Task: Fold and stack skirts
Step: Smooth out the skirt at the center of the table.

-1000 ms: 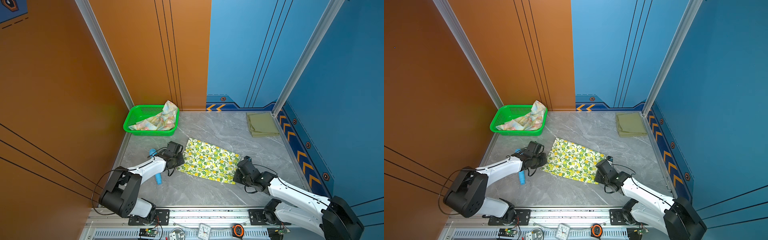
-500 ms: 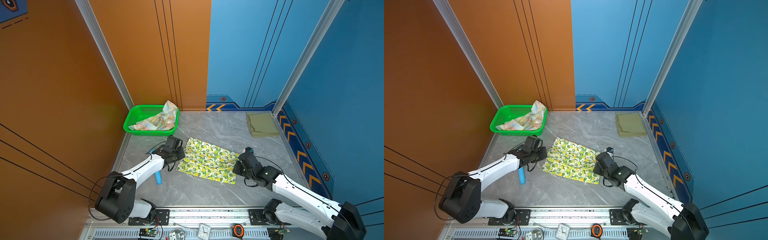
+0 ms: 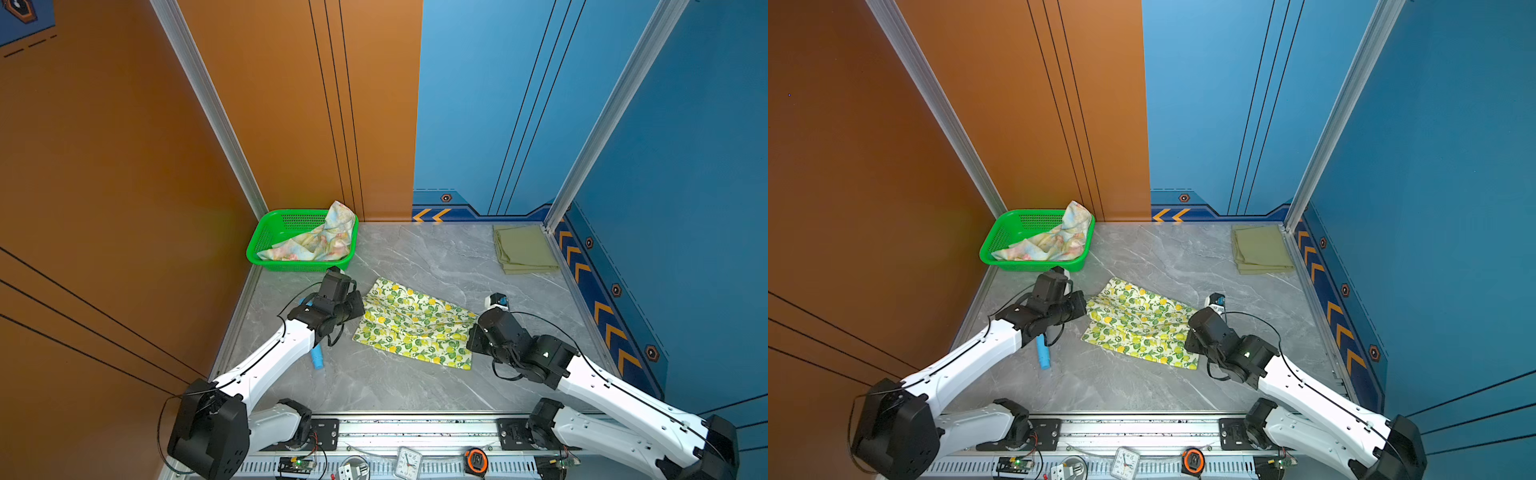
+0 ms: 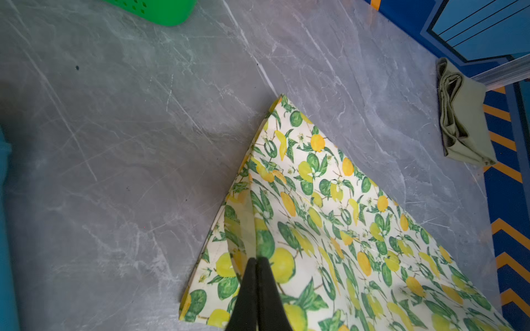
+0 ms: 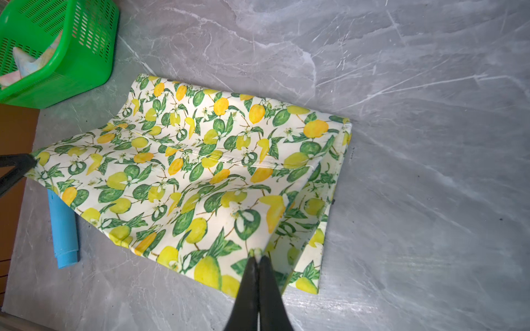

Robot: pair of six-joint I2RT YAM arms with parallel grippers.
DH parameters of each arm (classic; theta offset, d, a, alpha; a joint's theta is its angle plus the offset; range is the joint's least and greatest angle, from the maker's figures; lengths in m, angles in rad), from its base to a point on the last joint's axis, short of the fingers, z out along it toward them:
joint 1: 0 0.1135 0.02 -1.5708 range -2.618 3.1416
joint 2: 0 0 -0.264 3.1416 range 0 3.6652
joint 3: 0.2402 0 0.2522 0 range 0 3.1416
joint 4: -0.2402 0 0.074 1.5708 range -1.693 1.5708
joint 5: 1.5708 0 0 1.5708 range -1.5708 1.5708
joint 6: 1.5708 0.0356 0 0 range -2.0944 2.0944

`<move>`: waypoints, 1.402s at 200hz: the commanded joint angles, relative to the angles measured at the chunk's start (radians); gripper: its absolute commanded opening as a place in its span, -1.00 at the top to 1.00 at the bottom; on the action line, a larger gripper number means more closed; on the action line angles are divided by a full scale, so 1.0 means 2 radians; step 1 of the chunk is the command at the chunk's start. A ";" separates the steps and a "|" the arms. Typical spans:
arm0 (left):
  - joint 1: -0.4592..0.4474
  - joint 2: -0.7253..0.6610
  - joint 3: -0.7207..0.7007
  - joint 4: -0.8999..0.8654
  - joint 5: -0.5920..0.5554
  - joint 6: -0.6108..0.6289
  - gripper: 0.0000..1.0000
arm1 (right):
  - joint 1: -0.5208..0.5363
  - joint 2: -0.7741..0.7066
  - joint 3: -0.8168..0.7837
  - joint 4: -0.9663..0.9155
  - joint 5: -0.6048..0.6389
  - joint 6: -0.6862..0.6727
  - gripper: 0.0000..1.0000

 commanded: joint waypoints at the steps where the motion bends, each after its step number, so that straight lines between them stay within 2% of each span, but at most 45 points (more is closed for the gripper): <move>1: -0.001 0.003 -0.040 0.003 -0.009 -0.005 1.00 | 0.014 0.001 -0.038 -0.019 0.028 0.027 1.00; 39: -0.010 0.030 -0.086 0.042 -0.011 -0.016 1.00 | 0.018 0.008 -0.112 0.018 0.027 0.051 1.00; 75: -0.014 0.052 -0.102 0.049 -0.019 -0.017 1.00 | 0.018 0.019 -0.143 0.045 0.023 0.057 1.00; 123: -0.014 0.068 -0.093 0.049 -0.026 -0.010 1.00 | 0.018 0.036 -0.132 0.049 0.016 0.047 1.00; 210: 0.013 0.046 -0.030 0.003 -0.043 0.023 1.00 | 0.018 0.030 -0.090 0.033 0.033 0.032 1.00; 280: 0.007 0.073 -0.075 0.035 -0.036 0.010 1.00 | 0.024 0.074 -0.119 0.074 0.021 0.036 1.00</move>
